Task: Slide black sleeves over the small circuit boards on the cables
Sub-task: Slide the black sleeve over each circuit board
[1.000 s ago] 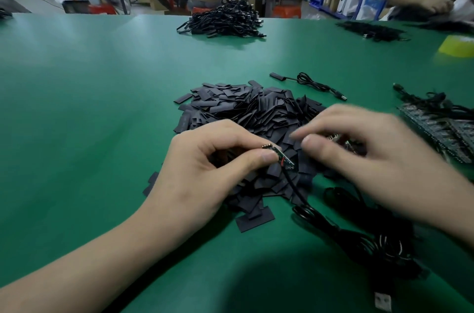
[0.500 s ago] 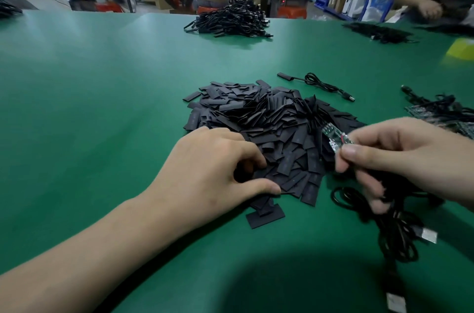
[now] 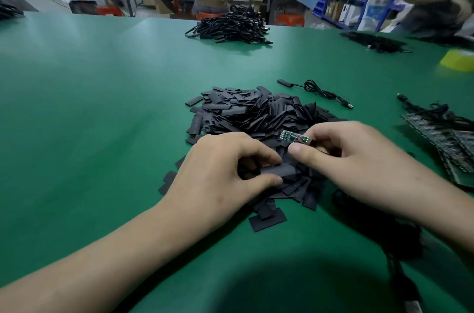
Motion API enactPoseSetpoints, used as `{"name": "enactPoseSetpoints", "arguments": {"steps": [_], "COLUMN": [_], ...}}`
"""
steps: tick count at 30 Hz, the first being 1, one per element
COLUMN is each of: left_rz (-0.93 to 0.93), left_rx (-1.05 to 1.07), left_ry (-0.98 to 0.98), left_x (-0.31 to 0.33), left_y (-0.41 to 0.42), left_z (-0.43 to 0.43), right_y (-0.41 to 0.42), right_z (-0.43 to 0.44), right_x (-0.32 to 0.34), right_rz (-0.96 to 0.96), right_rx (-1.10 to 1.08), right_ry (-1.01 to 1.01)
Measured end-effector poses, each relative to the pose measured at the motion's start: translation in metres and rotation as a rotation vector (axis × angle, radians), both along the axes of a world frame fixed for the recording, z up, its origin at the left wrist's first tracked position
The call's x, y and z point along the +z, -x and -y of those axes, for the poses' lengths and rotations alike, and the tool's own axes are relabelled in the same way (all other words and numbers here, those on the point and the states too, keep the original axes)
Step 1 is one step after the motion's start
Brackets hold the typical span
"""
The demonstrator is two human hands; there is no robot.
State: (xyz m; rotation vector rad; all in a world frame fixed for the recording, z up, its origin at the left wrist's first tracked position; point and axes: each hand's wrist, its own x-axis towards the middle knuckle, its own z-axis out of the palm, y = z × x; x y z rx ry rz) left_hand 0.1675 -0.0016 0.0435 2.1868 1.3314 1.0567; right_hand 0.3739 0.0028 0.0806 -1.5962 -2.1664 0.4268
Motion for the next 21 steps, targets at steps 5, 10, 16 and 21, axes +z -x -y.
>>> {"name": "enactPoseSetpoints", "arguments": {"steps": [5, 10, 16, 21], "left_rz": [0.014, -0.097, -0.123, -0.007], "left_rx": [-0.015, -0.007, 0.030, 0.066], "left_ry": [-0.124, -0.256, -0.317, -0.255], "left_x": [-0.001, -0.006, -0.007, -0.005], "left_y": [0.000, -0.004, -0.003, 0.004], "left_z": [-0.001, 0.002, 0.001, -0.004], "right_y": [0.000, -0.003, -0.004, -0.017], "right_z": [0.004, 0.008, 0.010, 0.007], "right_x": [-0.011, -0.017, -0.019, -0.012], "right_rz": [-0.130, -0.194, -0.217, -0.171], "right_rx": [-0.017, -0.019, 0.000, -0.021], "right_ry": [0.009, 0.004, -0.053, -0.043]}}
